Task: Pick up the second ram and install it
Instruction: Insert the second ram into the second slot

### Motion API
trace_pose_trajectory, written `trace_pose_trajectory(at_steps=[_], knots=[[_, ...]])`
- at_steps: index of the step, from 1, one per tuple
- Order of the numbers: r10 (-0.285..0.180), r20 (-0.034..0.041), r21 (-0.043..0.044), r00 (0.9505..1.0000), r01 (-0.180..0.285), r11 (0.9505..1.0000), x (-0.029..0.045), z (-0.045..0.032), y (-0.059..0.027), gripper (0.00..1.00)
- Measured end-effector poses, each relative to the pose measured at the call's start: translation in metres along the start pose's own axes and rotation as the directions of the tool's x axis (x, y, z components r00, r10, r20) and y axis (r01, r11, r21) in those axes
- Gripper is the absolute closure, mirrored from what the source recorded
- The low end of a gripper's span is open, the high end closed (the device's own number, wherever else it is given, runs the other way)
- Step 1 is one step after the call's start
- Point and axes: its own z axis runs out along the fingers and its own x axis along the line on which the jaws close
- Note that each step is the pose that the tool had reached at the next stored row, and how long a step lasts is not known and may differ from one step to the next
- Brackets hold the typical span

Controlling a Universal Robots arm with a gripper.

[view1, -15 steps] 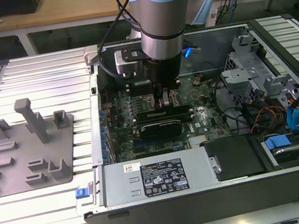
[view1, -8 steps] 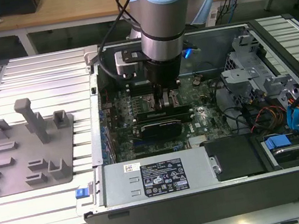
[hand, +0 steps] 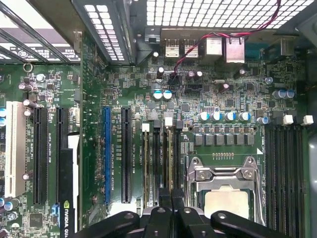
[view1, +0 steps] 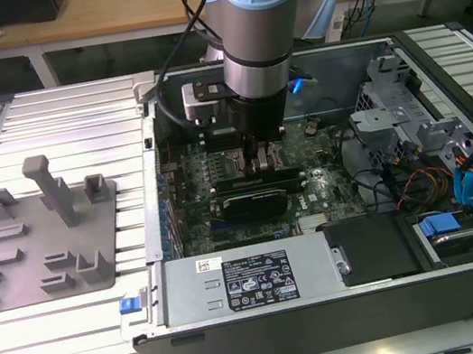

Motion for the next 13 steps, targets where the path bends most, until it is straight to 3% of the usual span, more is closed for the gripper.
trace_pose_trajectory(at_steps=[10, 13], knots=[[0.000, 0.0000, 0.0006, 1.0000, 0.000, 1.0000, 0.0003, 0.0058, 0.0003, 0.91], [0.000, 0.0002, 0.0006, 1.0000, 0.000, 1.0000, 0.0002, 0.0060, 0.0003, 0.84]])
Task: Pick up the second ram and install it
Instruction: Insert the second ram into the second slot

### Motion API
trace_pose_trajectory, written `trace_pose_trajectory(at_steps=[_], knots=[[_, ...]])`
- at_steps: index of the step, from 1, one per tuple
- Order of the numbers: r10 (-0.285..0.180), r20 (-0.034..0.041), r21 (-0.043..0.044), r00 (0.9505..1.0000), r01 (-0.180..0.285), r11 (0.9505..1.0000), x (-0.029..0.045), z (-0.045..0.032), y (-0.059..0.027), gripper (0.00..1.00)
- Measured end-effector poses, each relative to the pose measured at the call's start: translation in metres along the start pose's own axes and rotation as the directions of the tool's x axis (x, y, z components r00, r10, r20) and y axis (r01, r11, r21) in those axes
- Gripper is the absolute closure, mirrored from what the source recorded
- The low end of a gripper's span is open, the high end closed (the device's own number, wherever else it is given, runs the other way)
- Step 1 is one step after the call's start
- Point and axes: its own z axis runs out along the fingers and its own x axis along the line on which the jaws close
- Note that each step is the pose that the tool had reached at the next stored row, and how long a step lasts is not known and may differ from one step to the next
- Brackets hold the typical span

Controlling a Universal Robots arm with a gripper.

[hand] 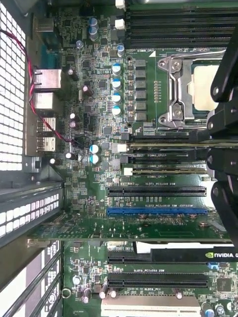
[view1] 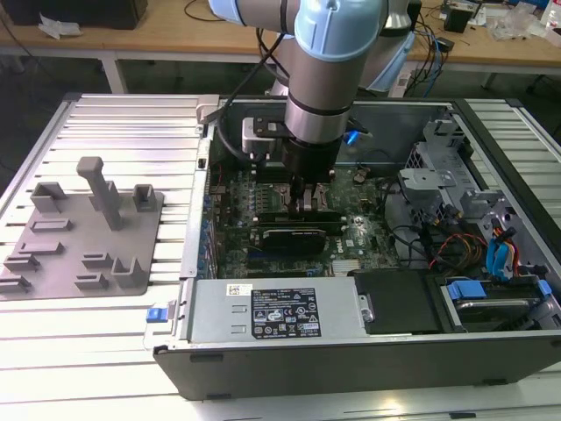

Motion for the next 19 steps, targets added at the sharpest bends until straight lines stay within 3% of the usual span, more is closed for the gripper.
trace_pose_trajectory(at_steps=[2, 7, 10, 13, 16, 17, 19], knots=[[0.000, 0.0000, 0.0000, 1.0000, 0.000, 1.0000, -0.0002, -0.0051, 0.0002, 0.84], [0.000, -0.0001, 0.0000, 1.0000, 0.000, 1.0000, -0.0013, -0.0266, 0.0011, 0.84], [0.000, 0.0000, 0.0000, 1.0000, 0.000, 1.0000, -0.0014, -0.0276, -0.0024, 0.84], [0.000, 0.0001, 0.0001, 1.0000, 0.000, 1.0000, -0.0015, -0.0280, -0.0136, 0.84], [0.000, 0.0001, 0.0000, 1.0000, 0.000, 1.0000, -0.0015, -0.0280, -0.0138, 0.85], [0.000, 0.0001, 0.0001, 1.0000, 0.000, 1.0000, -0.0015, -0.0280, -0.0139, 0.92], [0.000, 0.0000, 0.0000, 1.0000, 0.000, 1.0000, -0.0015, -0.0281, -0.0141, 0.92]])
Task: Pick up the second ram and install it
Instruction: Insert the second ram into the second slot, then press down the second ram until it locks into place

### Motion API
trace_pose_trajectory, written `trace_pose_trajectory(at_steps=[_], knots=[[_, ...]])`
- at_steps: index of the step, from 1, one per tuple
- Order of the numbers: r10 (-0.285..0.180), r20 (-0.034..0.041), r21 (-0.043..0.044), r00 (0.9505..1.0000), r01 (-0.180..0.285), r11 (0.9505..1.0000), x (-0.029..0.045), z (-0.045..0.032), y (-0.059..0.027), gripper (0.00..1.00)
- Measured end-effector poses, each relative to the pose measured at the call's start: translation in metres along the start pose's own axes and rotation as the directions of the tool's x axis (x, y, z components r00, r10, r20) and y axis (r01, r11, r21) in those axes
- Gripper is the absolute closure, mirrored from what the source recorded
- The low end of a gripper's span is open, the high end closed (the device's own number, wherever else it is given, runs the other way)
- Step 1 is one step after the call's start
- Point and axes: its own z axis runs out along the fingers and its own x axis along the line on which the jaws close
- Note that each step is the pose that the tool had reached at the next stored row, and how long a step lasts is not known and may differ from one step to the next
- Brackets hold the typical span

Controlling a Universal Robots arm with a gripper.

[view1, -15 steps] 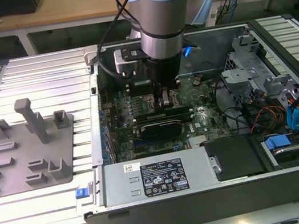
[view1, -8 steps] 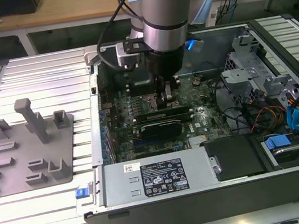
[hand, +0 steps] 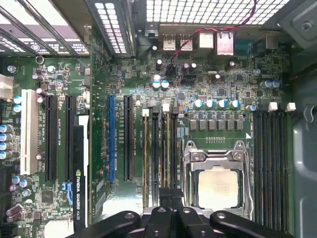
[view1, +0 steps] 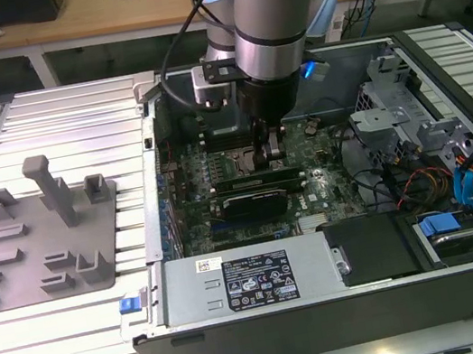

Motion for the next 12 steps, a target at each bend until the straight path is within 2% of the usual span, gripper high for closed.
trace_pose_trajectory(at_steps=[12], knots=[[0.000, 0.0000, 0.0000, 1.0000, 0.000, 1.0000, 0.0000, 0.0000, -0.0009, 0.92]])
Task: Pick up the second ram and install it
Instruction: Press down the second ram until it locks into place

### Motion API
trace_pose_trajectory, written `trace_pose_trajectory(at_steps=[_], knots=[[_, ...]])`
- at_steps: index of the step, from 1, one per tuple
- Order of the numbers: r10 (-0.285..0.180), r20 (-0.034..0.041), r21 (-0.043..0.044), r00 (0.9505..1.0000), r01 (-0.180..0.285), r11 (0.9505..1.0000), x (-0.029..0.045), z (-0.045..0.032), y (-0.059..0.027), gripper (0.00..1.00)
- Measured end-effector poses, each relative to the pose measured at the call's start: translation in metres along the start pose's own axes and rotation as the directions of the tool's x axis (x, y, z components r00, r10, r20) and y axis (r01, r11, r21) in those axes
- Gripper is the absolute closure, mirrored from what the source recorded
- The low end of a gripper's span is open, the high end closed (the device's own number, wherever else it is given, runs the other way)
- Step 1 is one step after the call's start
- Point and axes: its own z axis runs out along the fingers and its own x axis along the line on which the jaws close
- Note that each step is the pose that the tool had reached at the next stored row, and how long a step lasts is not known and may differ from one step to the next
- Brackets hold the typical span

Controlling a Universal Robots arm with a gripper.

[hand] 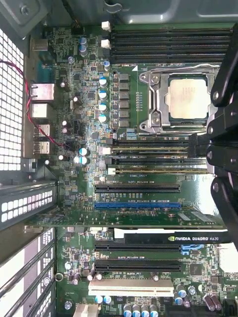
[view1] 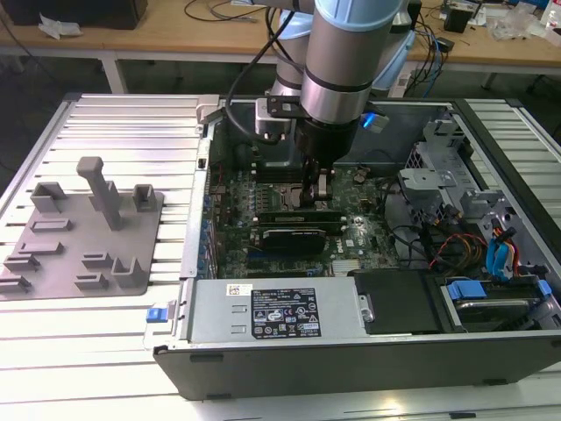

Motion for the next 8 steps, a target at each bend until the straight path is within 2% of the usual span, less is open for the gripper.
trace_pose_trajectory(at_steps=[4, 8], knots=[[0.000, 0.0000, 0.0000, 1.0000, 0.000, 1.0000, 0.0000, 0.0000, -0.0002, 0.92], [0.000, 0.0000, 0.0000, 1.0000, 0.000, 1.0000, -0.0001, -0.0003, -0.0071, 0.92]])
